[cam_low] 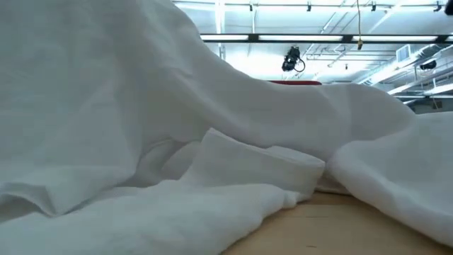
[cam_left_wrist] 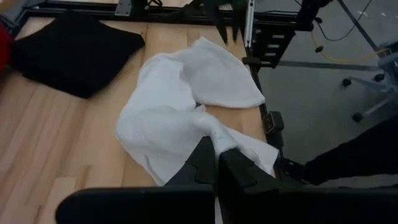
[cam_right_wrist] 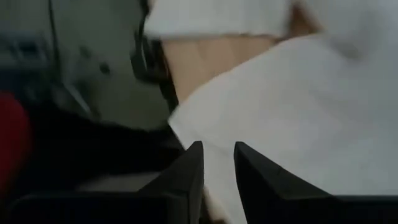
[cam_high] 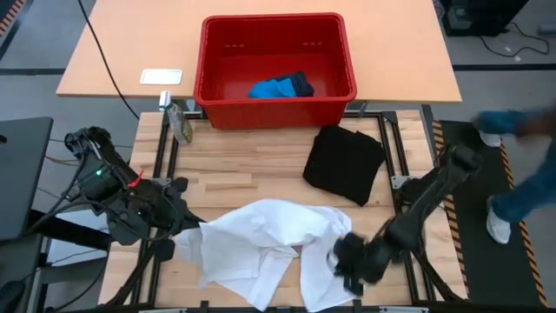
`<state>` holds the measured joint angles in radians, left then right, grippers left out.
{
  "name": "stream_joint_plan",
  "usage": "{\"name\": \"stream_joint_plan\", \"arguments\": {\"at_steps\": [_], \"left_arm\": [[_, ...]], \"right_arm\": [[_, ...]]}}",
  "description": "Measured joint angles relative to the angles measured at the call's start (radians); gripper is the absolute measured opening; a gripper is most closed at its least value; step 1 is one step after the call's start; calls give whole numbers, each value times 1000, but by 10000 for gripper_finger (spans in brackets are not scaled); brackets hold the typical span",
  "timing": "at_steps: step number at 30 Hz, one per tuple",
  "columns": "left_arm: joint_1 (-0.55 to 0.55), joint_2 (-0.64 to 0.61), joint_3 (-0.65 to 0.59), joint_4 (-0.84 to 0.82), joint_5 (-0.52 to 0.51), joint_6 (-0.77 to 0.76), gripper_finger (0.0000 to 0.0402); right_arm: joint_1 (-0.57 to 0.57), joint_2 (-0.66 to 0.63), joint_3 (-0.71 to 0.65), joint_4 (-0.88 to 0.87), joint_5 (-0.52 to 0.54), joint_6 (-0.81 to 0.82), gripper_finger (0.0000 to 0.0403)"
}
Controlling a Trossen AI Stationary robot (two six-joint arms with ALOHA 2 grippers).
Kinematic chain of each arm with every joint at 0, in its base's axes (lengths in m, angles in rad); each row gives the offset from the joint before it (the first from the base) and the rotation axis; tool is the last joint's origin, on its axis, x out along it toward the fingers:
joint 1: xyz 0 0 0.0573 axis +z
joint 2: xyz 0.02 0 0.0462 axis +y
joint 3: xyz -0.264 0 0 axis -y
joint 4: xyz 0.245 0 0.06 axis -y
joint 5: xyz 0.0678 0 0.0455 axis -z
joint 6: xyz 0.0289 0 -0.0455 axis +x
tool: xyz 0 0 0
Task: Fold laundry
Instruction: Fold the white polo shirt on the table
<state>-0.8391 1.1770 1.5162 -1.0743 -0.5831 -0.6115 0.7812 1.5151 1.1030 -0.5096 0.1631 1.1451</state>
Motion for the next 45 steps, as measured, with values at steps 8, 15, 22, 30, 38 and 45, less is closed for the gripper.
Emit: {"name": "stream_joint_plan", "arguments": {"at_steps": [8, 15, 22, 30, 38, 45], "left_arm": [[38, 0, 0, 0, 0, 24, 14], [104, 0, 0, 0, 0, 42, 16], [181, 0, 0, -9, 0, 47, 17], [231, 1, 0, -17, 0, 48, 18], [265, 1, 0, -18, 1, 48, 18], [309, 1, 0, -18, 1, 58, 18]], "right_arm": [[33, 356, 71, 118, -28, -146, 94], [28, 449, 182, 108, 53, -116, 107], [14, 447, 193, 140, 271, 97, 119], [-53, 448, 171, 176, 232, 67, 120], [-108, 447, 171, 187, 149, 199, 183], [-137, 447, 171, 136, -31, 458, 233]]}}
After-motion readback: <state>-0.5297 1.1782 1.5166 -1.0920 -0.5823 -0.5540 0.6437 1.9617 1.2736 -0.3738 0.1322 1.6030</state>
